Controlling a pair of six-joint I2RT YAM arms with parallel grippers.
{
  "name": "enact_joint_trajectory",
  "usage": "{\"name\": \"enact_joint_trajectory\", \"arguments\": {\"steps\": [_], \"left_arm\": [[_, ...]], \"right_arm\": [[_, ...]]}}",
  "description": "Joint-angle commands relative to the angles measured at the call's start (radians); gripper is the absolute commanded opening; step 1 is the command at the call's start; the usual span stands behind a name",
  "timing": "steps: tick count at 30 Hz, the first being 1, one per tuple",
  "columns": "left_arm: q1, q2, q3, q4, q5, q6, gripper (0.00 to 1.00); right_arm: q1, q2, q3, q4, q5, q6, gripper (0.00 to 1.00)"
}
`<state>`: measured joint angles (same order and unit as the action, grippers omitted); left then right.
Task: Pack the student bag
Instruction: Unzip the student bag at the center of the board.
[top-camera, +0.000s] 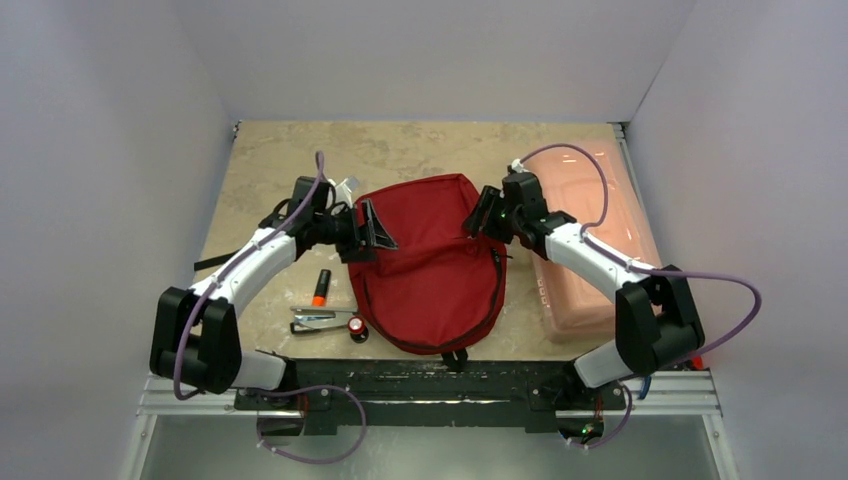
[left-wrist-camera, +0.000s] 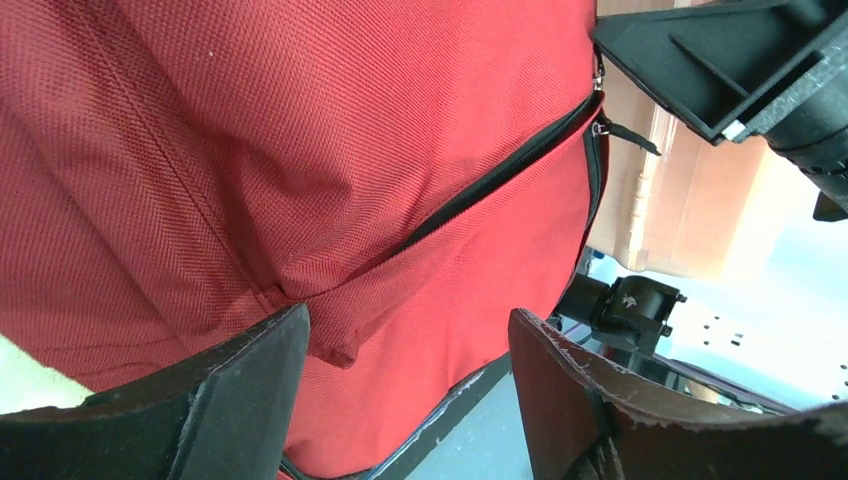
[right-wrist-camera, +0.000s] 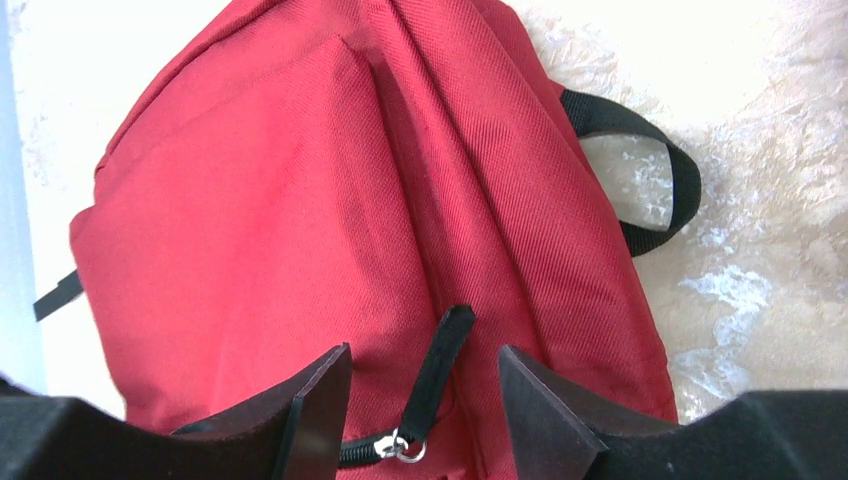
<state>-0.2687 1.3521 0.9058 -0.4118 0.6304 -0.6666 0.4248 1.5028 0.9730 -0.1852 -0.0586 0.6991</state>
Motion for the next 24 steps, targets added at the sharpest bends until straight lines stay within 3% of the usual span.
{"name": "enact_joint_trajectory", "arguments": {"steps": [1, 7, 11, 14, 20, 24], "left_arm": [[0.016, 0.058, 0.029, 0.070, 0.099, 0.007, 0.72], [0.020, 0.085, 0.024, 0.079, 0.131, 0.008, 0.72], [0.020, 0.086, 0.021, 0.084, 0.136, 0.008, 0.72], [0.020, 0.075, 0.018, 0.080, 0.122, 0.016, 0.72], [0.020, 0.074, 0.017, 0.087, 0.124, 0.012, 0.72], [0.020, 0.064, 0.009, 0.077, 0.106, 0.025, 0.72]], "right_arm": [[-0.013, -0.066, -0.048, 0.063, -0.021, 0.043, 0.60], [-0.022, -0.051, -0.099, 0.218, -0.143, 0.154, 0.55], [-0.040, -0.031, -0.139, 0.298, -0.179, 0.213, 0.47], [-0.040, -0.054, -0.163, 0.324, -0.138, 0.221, 0.38], [-0.038, -0.083, -0.137, 0.250, -0.022, 0.159, 0.07], [-0.022, -0.139, -0.119, 0.199, 0.053, 0.091, 0.11]]}}
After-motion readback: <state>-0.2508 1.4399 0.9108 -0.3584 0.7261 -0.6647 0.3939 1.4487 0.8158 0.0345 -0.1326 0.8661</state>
